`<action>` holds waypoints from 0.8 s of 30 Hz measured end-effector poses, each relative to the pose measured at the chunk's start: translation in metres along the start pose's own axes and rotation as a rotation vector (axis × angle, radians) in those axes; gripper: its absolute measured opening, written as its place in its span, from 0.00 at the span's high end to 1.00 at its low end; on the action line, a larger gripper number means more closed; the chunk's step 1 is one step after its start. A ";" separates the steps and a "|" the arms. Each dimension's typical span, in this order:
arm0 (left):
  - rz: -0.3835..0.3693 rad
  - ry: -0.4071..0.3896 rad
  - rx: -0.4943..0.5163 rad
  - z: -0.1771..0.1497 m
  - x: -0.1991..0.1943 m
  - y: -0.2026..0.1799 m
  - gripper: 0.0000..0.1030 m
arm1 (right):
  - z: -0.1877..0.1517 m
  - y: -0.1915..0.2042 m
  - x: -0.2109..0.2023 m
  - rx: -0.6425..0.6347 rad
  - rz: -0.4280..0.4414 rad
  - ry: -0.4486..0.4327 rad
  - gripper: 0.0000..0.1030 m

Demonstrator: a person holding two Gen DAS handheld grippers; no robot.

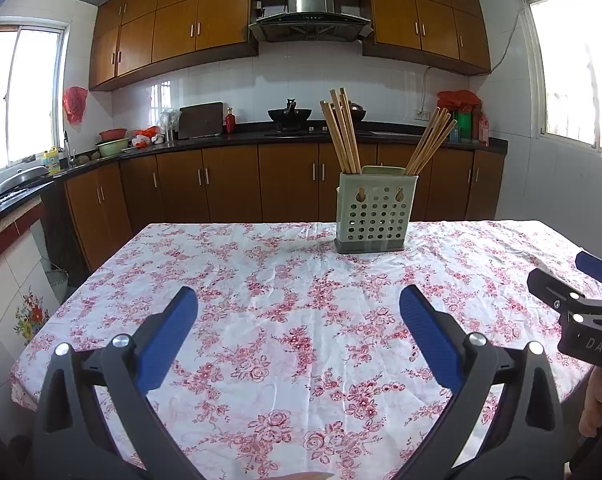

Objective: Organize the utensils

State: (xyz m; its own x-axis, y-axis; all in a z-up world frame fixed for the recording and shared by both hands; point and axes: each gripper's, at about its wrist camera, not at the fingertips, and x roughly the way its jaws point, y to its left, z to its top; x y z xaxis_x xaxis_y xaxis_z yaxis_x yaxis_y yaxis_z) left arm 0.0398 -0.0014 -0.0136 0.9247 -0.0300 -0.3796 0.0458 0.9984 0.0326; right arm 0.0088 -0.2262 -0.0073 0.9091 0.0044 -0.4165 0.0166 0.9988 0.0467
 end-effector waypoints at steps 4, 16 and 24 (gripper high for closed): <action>-0.001 -0.004 0.002 0.001 -0.001 -0.001 0.04 | 0.000 -0.001 0.000 0.000 0.001 0.000 0.02; -0.001 -0.005 0.002 0.001 0.000 -0.003 0.04 | 0.000 0.000 0.000 -0.001 0.000 -0.001 0.02; -0.003 -0.005 0.001 0.002 -0.001 -0.002 0.04 | 0.000 0.001 0.000 0.000 0.000 -0.001 0.02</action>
State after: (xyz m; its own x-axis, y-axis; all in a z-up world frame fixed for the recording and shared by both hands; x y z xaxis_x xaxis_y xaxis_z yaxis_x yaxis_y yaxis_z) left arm 0.0393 -0.0035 -0.0116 0.9264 -0.0331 -0.3751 0.0486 0.9983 0.0321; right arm 0.0089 -0.2255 -0.0072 0.9095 0.0039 -0.4157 0.0168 0.9988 0.0461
